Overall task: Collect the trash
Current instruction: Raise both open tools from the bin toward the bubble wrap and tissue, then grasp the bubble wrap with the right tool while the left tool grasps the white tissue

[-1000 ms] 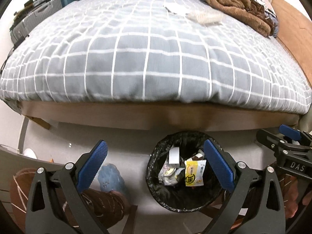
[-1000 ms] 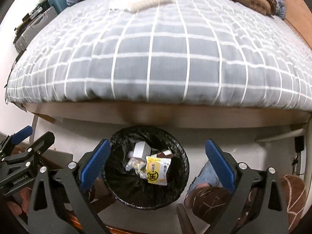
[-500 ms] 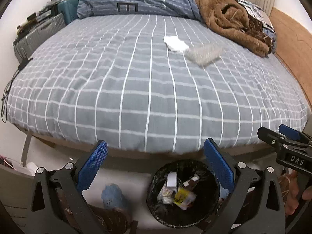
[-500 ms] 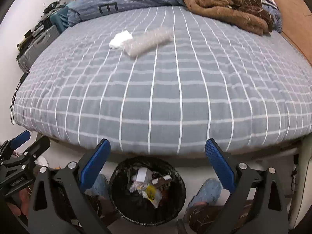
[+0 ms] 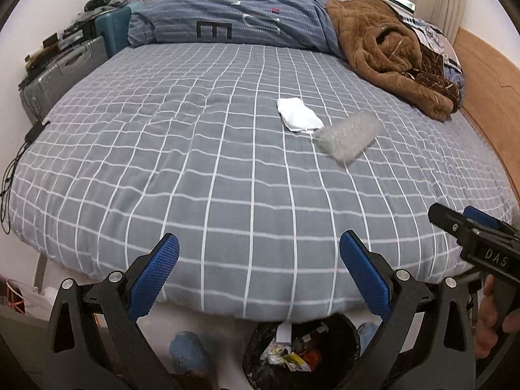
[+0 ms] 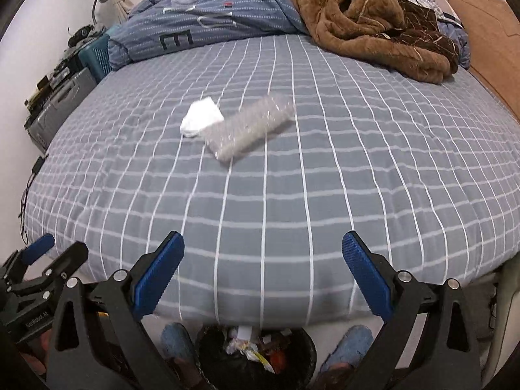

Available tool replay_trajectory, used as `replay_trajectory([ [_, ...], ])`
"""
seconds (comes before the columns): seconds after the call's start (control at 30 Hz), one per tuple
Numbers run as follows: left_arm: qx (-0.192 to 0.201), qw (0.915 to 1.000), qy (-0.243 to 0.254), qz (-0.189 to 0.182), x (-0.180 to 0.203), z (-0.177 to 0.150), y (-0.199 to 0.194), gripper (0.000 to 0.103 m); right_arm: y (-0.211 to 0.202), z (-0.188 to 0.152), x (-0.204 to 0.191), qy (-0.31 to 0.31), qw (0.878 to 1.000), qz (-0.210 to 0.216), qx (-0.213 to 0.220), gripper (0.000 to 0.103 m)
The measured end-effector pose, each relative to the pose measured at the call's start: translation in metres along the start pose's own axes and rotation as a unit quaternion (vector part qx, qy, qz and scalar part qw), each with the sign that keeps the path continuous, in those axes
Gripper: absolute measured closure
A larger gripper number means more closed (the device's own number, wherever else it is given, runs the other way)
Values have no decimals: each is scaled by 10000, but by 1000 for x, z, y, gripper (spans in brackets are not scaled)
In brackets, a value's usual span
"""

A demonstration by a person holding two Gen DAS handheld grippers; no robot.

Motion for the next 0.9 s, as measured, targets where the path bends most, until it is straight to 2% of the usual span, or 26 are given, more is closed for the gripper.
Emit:
replay_trajectory([
  [0.37,-82,9999,-94,43,-24,37,45,6,69,63,0,514,9983,229,-119,9],
  [0.63,-246,9995,-180,-24,-32,45,82,6,129,108,-3,877,9958,200,-177,9],
  [0.8,-344,9991,-249,-70,-34,49,105,6,153,120,-9,1051,9940,193,-234,9],
  [0.9,-333,9991,-235,-74,-31,58,113,6,166,126,-15,1037,9941,138,-280,18],
])
Point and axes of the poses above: each gripper's, at about its wrist camera, not at the fingertips, and y roughly the way its jaws point, x to its right, z to its top, the point moved 2 cm from there along y, roughly the way its jaws point, and after that the axes turned 4 degrees about y, right-handed, at the moved point
